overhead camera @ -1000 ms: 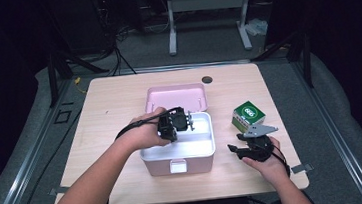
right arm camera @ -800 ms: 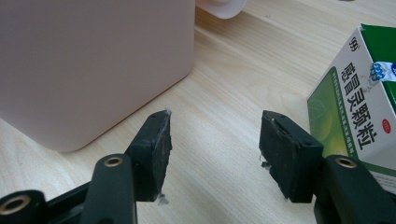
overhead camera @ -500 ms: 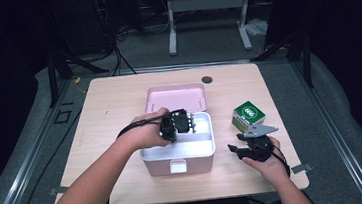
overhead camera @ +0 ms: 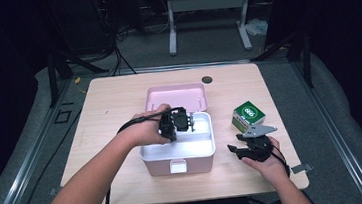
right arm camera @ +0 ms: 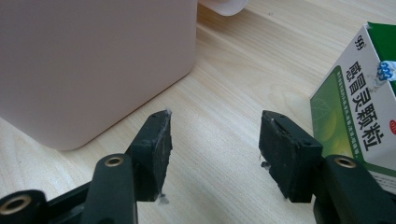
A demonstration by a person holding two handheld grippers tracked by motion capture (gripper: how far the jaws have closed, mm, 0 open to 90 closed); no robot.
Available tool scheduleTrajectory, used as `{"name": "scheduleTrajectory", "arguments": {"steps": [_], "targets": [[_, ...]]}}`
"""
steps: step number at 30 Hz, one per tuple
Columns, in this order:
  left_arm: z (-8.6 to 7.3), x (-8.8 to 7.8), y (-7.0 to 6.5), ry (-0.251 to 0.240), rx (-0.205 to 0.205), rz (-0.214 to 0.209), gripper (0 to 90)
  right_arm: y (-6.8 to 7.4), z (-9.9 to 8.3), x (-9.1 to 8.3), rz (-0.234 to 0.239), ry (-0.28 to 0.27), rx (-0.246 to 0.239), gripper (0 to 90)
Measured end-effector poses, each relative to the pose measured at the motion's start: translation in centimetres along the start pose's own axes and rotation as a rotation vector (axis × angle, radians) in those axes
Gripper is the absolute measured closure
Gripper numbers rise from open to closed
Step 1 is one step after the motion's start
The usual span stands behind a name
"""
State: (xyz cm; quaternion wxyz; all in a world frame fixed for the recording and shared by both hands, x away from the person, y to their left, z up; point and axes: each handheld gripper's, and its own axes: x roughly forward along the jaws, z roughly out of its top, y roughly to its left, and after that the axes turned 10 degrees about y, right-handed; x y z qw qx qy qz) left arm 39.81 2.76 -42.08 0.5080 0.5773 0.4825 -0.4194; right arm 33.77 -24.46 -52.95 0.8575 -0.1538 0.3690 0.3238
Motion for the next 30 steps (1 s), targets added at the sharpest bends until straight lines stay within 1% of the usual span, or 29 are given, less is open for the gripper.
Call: {"name": "scheduleTrajectory", "arguments": {"steps": [5, 10, 13, 14, 18, 19, 20, 23, 24, 26, 27, 28, 29, 30], "targets": [[0.0, -0.2, 0.1, 0.006, 0.002, -0.02, 86.5, -0.1, -0.1, 0.0, 0.002, -0.009, 0.009, 43.3], [-0.3, -0.7, 0.1, -0.009, -0.005, -0.018, 87.8, 0.0, 0.0, 0.0, 0.002, -0.008, 0.006, 43.4], [-0.6, -1.3, 0.1, -0.022, -0.01, -0.009, 88.8, 0.0, 0.0, 0.1, 0.002, 0.0, 0.004, 43.4], [-0.7, -1.6, 0.1, -0.027, -0.013, 0.002, 89.1, 0.0, 0.0, 0.1, 0.001, 0.001, 0.003, 43.4], [-1.0, -2.4, -0.1, -0.034, -0.017, 0.017, 89.1, 0.0, 0.0, 0.1, 0.0, 0.0, 0.0, 43.4], [-1.0, -2.4, -0.1, -0.034, -0.017, 0.017, 89.1, 0.0, 0.0, 0.1, 0.0, 0.0, 0.0, 43.4], [-1.2, -3.0, -0.2, -0.045, -0.029, 0.026, 89.1, 0.0, 0.0, 0.0, 0.0, -0.001, 0.003, 43.5], [-1.5, -3.5, -0.2, -0.046, -0.034, 0.033, 89.1, 0.0, 0.0, 0.0, 0.0, -0.002, 0.002, 43.5], [-1.6, -3.8, -0.1, -0.04, -0.033, 0.029, 89.1, 0.0, 0.0, 0.0, -0.001, -0.001, 0.002, 43.5], [-1.7, -3.9, -0.1, -0.042, -0.039, 0.032, 89.1, 0.0, 0.0, 0.0, -0.001, -0.001, 0.001, 43.5], [-1.8, -4.1, -0.1, -0.039, -0.04, 0.039, 89.1, 0.0, 0.0, 0.1, -0.002, 0.001, 0.001, 43.5], [-1.9, -4.3, 0.0, -0.042, -0.044, 0.049, 89.1, 0.0, 0.0, 0.1, -0.002, 0.001, 0.001, 43.5], [-2.4, -4.7, 0.2, -0.051, -0.066, 0.052, 89.1, 0.0, 0.0, 0.1, -0.003, -0.001, 0.003, 43.5], [-2.4, -4.7, 0.2, -0.051, -0.066, 0.052, 89.1, 0.0, 0.0, 0.1, -0.003, -0.001, 0.003, 43.5]]}}
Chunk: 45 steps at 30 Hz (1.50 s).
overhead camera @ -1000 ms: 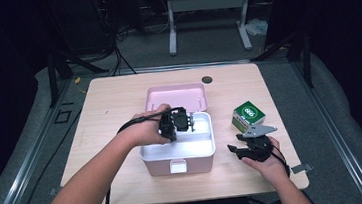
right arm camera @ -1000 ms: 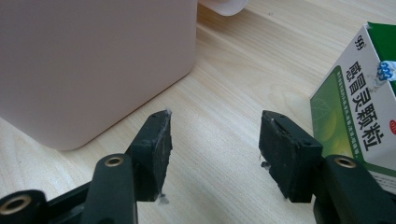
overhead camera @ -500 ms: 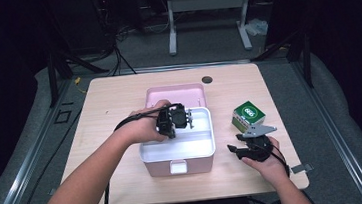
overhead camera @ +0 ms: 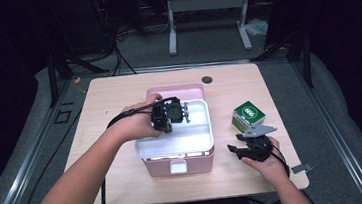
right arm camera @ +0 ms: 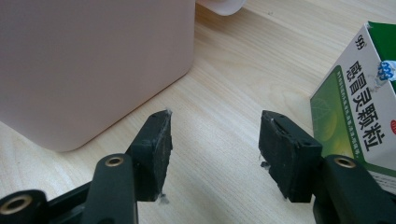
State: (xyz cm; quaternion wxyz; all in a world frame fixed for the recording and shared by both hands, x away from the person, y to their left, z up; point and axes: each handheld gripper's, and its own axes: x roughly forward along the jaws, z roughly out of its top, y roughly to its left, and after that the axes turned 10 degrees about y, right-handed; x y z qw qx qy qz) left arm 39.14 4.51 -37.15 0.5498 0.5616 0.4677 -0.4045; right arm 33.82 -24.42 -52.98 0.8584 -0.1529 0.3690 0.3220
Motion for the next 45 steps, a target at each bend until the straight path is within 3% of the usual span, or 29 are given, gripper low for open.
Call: {"name": "scheduleTrajectory", "arguments": {"steps": [5, 9, 16, 22, 29, 37, 40, 45], "targets": [[-0.8, -0.5, 0.3, 0.008, -0.005, 0.004, 89.1, 0.0, 0.0, 0.0, 0.001, -0.001, 0.003, 43.5], [-1.8, -0.6, 0.6, 0.011, -0.041, 0.019, 89.1, 0.0, 0.0, 0.0, 0.004, -0.005, 0.0, 43.5], [-4.6, -0.6, 1.3, 0.024, -0.11, 0.01, 89.1, 0.1, 0.0, 0.0, -0.002, -0.006, 0.0, 43.5], [-8.0, -0.3, 2.0, 0.063, -0.173, 0.002, 89.2, 0.1, -0.1, 0.0, -0.003, -0.004, 0.0, 43.5], [-13.6, 0.2, 3.0, 0.102, -0.296, -0.015, 89.1, 0.1, -0.1, 0.0, 0.003, -0.004, 0.004, 43.5], [-19.6, 0.9, 3.2, 0.118, -0.427, -0.028, 89.1, 0.1, -0.1, 0.1, -0.002, -0.001, 0.003, 43.5], [-21.2, 1.4, 3.1, 0.128, -0.464, -0.037, 89.1, 0.1, -0.1, 0.1, -0.003, 0.0, 0.002, 43.5], [-22.5, 2.6, 3.0, 0.125, -0.507, -0.06, 89.1, 0.1, -0.1, 0.1, -0.005, 0.007, 0.001, 43.5]]}}
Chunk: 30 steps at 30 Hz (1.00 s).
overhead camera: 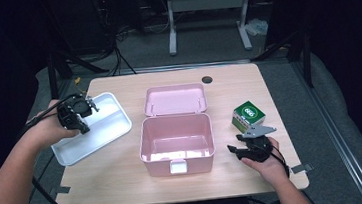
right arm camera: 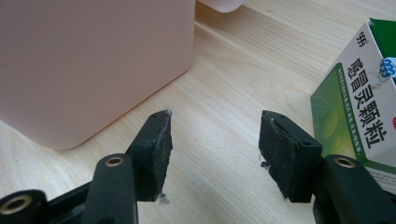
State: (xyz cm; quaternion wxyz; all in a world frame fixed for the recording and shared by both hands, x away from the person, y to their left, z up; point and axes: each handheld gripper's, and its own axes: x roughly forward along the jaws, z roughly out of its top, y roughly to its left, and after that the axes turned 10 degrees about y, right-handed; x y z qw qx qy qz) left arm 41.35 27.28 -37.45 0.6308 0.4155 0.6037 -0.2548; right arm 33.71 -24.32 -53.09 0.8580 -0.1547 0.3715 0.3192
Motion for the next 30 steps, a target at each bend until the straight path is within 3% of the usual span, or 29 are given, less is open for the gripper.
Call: {"name": "scheduleTrajectory", "arguments": {"steps": [10, 23, 30], "targets": [[0.1, 4.8, 0.3, 0.021, -0.115, -0.089, 89.2, 0.0, 0.0, 0.0, -0.004, -0.004, -0.001, 43.5], [0.8, 11.2, -0.9, 0.048, -0.114, -0.185, 89.1, 0.1, 0.1, 0.2, -0.004, -0.009, 0.006, 43.2], [0.3, 13.3, -1.1, 0.048, -0.138, -0.219, 89.1, 0.3, 0.3, -0.6, -0.025, -0.012, 0.002, 42.5]]}}
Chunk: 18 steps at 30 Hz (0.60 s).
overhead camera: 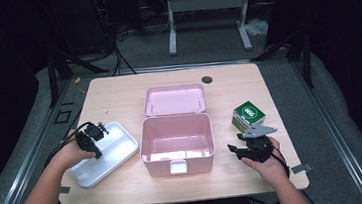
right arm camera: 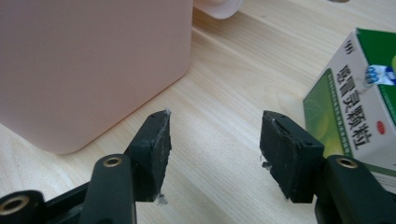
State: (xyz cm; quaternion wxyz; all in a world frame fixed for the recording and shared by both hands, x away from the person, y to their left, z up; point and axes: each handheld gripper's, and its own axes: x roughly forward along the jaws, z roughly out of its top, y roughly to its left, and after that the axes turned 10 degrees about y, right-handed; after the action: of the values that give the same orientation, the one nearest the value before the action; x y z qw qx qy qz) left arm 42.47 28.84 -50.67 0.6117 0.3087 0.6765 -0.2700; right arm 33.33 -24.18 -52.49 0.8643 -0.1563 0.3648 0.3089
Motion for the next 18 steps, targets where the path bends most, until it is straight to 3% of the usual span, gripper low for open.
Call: {"name": "scheduleTrajectory", "arguments": {"steps": [7, 9, 14, 18], "targets": [[-0.5, 1.5, -0.1, -0.037, -0.023, -0.022, 88.9, -0.1, 0.4, -0.6, -0.043, -0.012, 0.016, 39.5], [-0.5, 1.7, -0.4, -0.041, -0.026, 0.006, 87.9, -0.1, 0.4, -0.9, -0.047, -0.019, 0.02, 38.8], [-0.6, 1.7, -1.0, -0.071, -0.024, -0.006, 67.6, 0.0, 0.0, -1.5, -0.068, -0.012, 0.025, 36.6], [-1.1, 1.2, -0.8, -0.108, -0.051, -0.009, 53.8, -0.1, 0.6, -1.7, -0.072, 0.005, 0.025, 33.6]]}}
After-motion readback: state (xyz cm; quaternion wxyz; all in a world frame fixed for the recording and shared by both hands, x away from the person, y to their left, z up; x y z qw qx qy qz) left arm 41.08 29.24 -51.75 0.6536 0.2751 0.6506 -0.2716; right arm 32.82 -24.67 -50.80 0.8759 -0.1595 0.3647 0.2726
